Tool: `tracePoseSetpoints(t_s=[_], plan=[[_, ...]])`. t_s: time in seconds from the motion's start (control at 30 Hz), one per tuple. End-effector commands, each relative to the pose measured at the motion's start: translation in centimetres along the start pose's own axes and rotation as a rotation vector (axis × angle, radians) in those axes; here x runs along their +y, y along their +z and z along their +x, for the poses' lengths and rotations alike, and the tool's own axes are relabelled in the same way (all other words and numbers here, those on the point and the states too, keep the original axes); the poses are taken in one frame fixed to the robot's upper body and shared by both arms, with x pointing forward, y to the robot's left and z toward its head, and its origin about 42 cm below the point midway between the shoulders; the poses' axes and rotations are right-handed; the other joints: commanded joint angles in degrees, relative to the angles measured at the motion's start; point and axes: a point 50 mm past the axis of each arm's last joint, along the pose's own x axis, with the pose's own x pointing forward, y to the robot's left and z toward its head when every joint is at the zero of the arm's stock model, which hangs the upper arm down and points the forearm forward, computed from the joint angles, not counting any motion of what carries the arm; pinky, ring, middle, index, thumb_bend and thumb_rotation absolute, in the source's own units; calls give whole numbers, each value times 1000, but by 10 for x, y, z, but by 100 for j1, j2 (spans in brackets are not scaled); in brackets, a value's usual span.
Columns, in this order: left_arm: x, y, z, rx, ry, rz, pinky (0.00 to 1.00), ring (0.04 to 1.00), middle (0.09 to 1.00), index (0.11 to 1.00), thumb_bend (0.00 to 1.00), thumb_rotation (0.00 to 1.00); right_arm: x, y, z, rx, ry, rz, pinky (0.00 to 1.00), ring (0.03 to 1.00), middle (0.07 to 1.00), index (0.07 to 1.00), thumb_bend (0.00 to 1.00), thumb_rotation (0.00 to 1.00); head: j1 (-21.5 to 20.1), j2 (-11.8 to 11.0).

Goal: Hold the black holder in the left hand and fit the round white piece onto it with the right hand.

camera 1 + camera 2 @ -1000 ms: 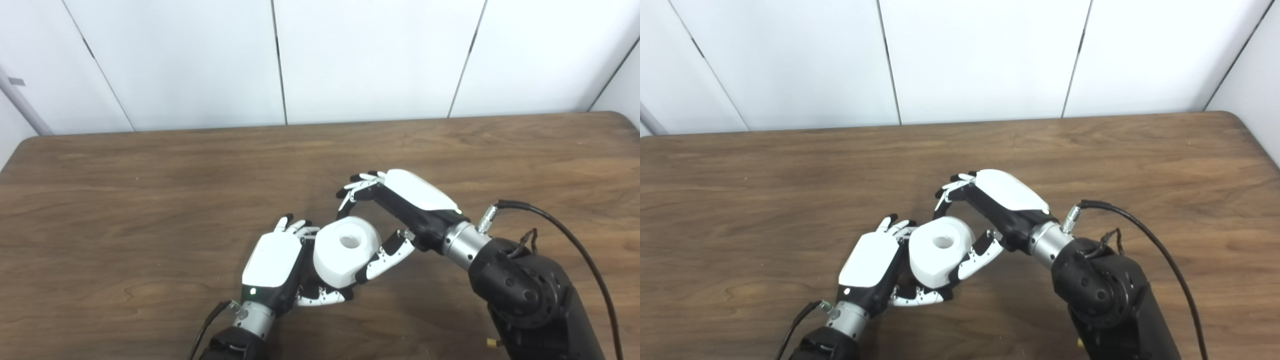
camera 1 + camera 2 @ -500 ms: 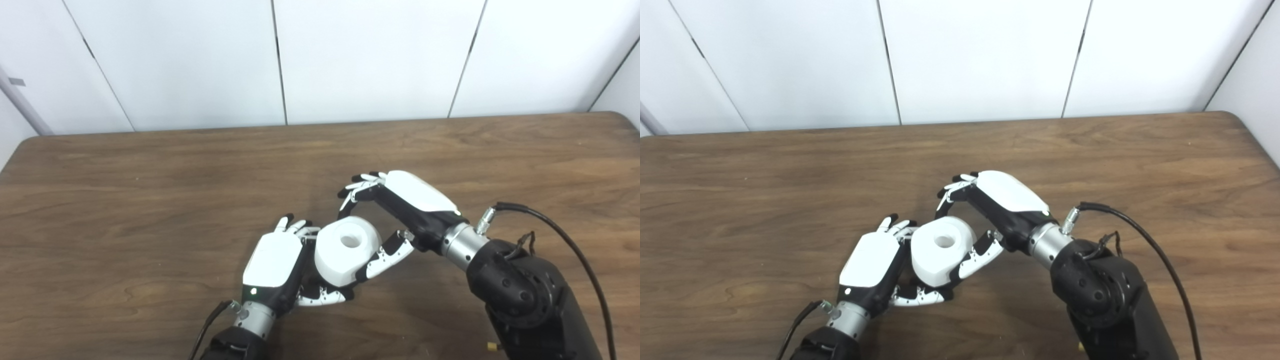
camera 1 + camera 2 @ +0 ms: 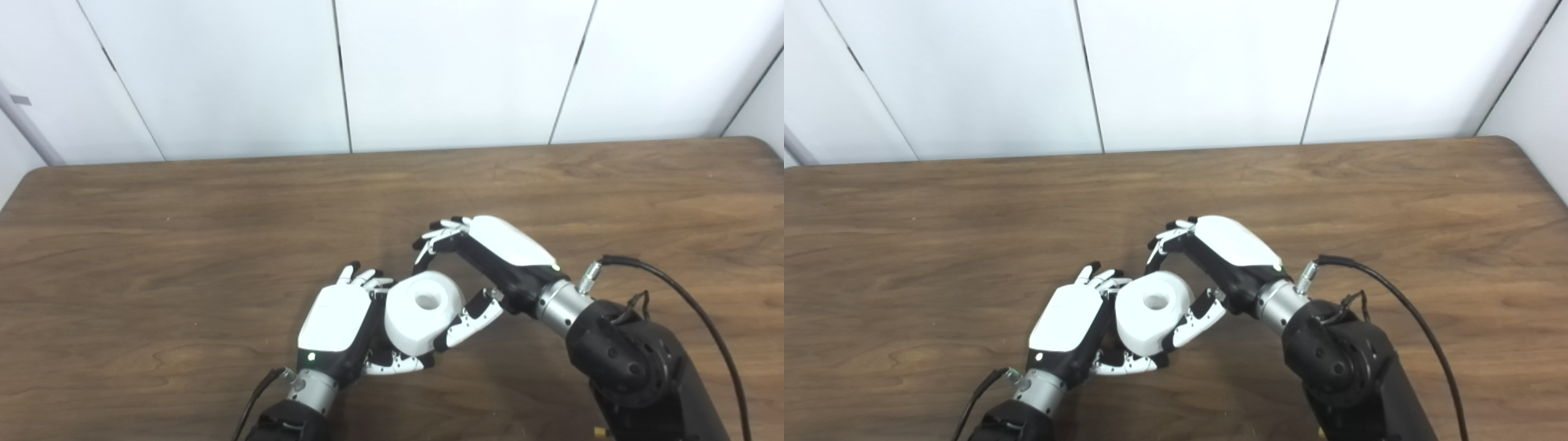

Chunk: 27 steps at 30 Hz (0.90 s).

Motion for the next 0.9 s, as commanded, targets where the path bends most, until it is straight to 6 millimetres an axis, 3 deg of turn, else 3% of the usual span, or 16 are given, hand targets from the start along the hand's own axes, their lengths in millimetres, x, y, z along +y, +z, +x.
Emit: tracePoseSetpoints(t_s=[0.0, 0.77, 0.8, 0.83, 0.87], plan=[[-11, 4, -1, -3, -63, 10, 996, 889, 790, 485, 521, 47, -7, 6, -1, -45, -42, -30, 1000, 938, 815, 482, 525, 136, 9, 6], [-11, 4, 0, -3, -64, 10, 997, 892, 790, 485, 521, 47, 1, 1, -1, -34, -29, -54, 995, 944, 820, 490, 525, 148, -2, 8], [-11, 4, 0, -3, -65, 11, 997, 893, 791, 485, 521, 47, 0, 0, -1, -33, -27, -55, 993, 946, 823, 545, 718, 188, -2, 8], [-11, 4, 0, -3, -67, 12, 998, 894, 792, 485, 521, 47, 0, 0, 0, -32, -26, -54, 997, 951, 828, 588, 848, 224, -6, 2], [-11, 4, 0, -3, -68, 14, 999, 894, 792, 485, 521, 47, 0, 0, 0, -30, -21, -52, 999, 953, 830, 603, 892, 236, -6, 2]])
